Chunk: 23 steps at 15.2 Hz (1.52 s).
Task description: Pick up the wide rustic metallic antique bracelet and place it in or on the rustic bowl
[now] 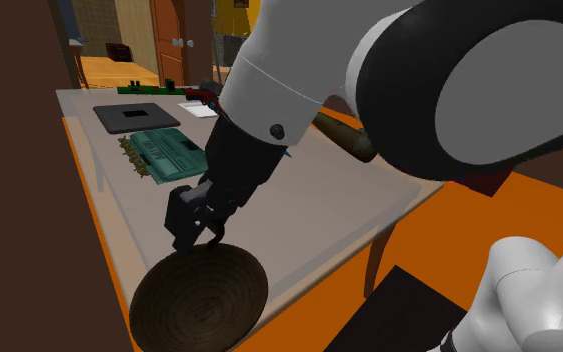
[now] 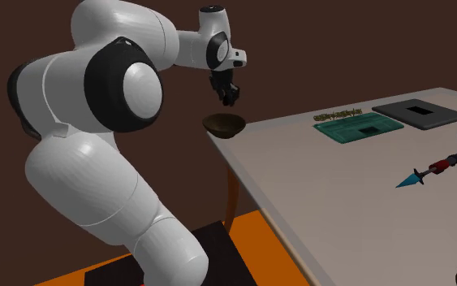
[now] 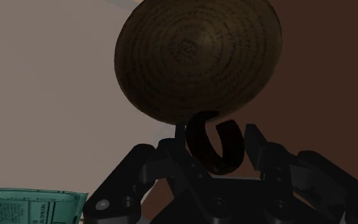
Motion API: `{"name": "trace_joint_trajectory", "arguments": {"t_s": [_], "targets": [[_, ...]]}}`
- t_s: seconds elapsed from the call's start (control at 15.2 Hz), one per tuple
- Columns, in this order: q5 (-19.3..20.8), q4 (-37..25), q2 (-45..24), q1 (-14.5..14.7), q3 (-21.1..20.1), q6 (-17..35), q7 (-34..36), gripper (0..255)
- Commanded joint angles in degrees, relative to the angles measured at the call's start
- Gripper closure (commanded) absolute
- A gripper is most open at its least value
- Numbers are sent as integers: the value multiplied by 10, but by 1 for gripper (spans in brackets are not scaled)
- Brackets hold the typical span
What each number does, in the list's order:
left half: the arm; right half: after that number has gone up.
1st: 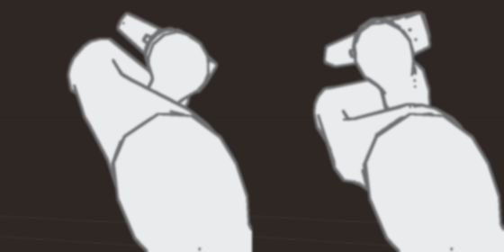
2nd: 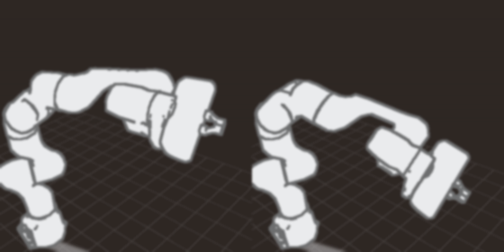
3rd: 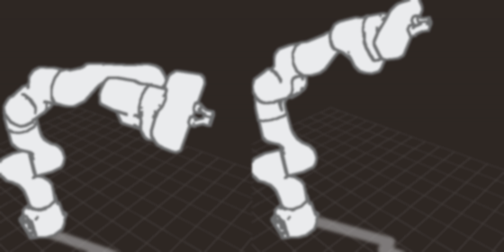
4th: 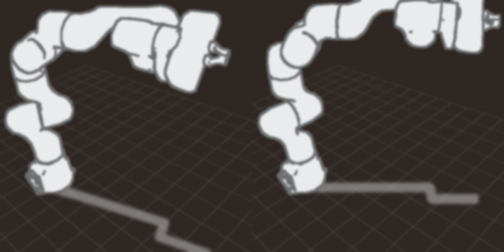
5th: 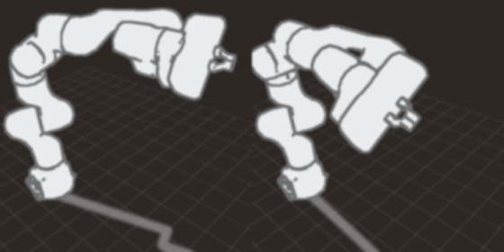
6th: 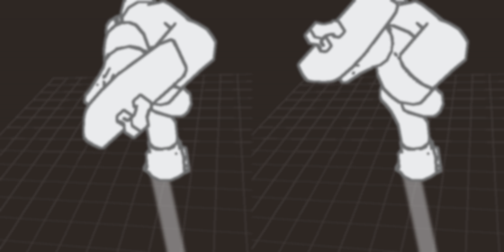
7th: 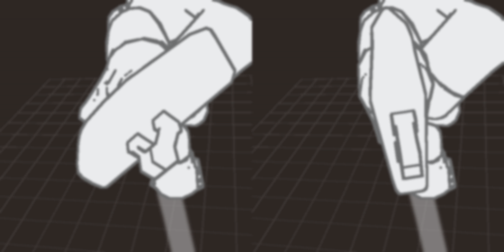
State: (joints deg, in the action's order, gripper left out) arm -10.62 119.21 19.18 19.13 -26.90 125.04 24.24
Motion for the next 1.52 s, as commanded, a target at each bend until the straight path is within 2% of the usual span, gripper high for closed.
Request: {"name": "trace_joint_trajectory", "arguments": {"t_s": [0.0,0.73,1.25,1.32,1.45], "targets": [[0,11,3,4,-10,9,13,255],[-3,91,-9,7,-22,101,12,255],[-3,91,-9,7,-22,101,12,255],[-3,91,-9,7,-22,101,12,0],[-3,91,-9,7,-22,101,12,0]]}}
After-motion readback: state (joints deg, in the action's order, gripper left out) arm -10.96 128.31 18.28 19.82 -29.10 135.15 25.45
